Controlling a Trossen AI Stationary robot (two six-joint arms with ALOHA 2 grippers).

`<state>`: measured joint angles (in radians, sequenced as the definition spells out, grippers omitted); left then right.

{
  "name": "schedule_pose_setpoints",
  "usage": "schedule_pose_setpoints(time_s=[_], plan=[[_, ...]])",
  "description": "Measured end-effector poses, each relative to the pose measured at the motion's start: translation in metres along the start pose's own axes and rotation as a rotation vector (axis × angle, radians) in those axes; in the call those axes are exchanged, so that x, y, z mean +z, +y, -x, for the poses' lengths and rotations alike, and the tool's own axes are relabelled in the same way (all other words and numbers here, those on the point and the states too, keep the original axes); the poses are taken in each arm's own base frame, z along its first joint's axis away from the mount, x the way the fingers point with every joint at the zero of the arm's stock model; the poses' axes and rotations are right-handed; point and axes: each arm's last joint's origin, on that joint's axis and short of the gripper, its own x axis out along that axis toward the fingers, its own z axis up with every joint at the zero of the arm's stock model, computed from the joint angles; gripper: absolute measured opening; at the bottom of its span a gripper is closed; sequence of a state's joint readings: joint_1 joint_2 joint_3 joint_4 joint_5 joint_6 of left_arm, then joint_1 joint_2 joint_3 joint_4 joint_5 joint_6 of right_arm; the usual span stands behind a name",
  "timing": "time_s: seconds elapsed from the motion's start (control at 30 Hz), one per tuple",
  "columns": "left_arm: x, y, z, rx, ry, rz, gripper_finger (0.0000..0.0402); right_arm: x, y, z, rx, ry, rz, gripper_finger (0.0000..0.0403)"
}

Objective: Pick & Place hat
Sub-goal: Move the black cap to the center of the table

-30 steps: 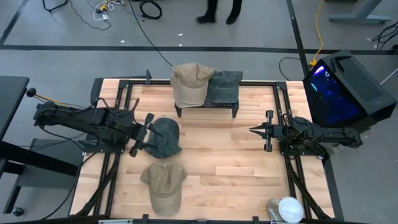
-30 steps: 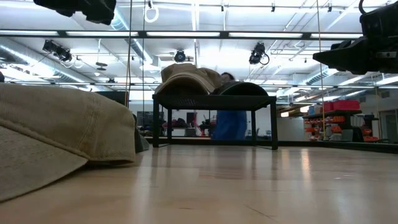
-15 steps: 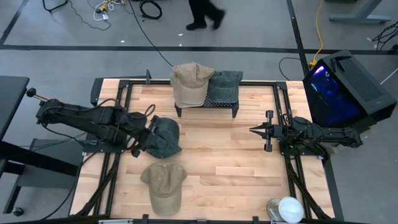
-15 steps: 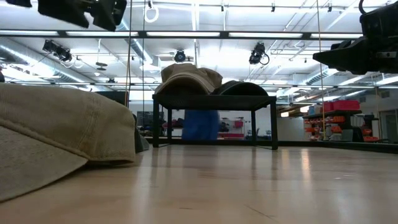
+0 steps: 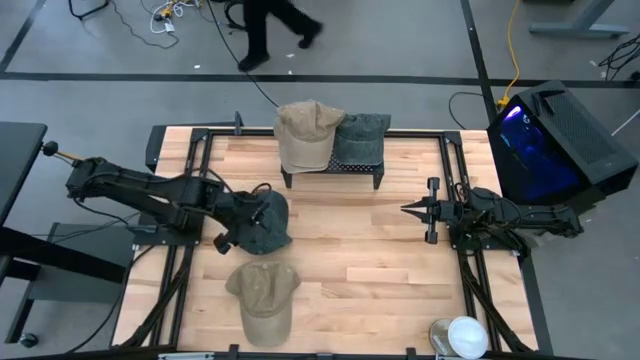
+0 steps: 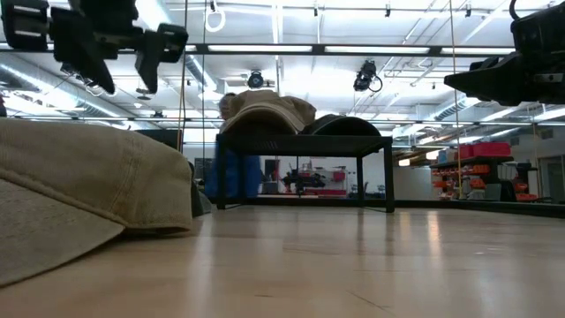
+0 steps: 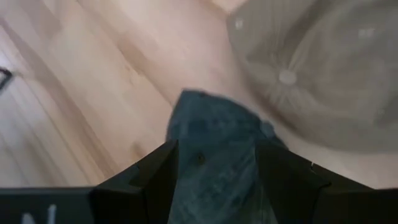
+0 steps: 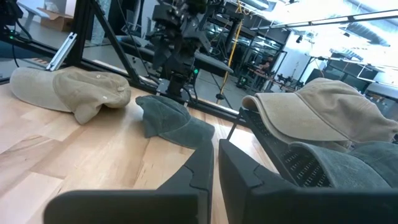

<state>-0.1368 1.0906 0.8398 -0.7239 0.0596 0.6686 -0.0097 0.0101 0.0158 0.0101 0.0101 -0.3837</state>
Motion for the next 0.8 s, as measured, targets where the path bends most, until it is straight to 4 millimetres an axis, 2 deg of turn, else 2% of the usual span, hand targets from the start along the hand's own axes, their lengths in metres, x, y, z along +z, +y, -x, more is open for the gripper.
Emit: schedule_pose_setpoints(time_s=[0.13,0.53,0.8], plan=[[-0.003,-0.001,-0.008,-0.029,0.074,-0.054,0.0220,0.000,0.000,0.000,0.000,0.000,0.000,0.0029],[-0.007,-0.001,-0.023,-0.096,0.154,-0.456,0.0220,0.000,0.000,0.000,0.000,0.000,0.000,0.0029],[-0.009,0.000,-0.043,-0.138,0.246,-0.503,0.0219,0.000,0.000,0.000,0.001,0.000,0.000,0.0029]])
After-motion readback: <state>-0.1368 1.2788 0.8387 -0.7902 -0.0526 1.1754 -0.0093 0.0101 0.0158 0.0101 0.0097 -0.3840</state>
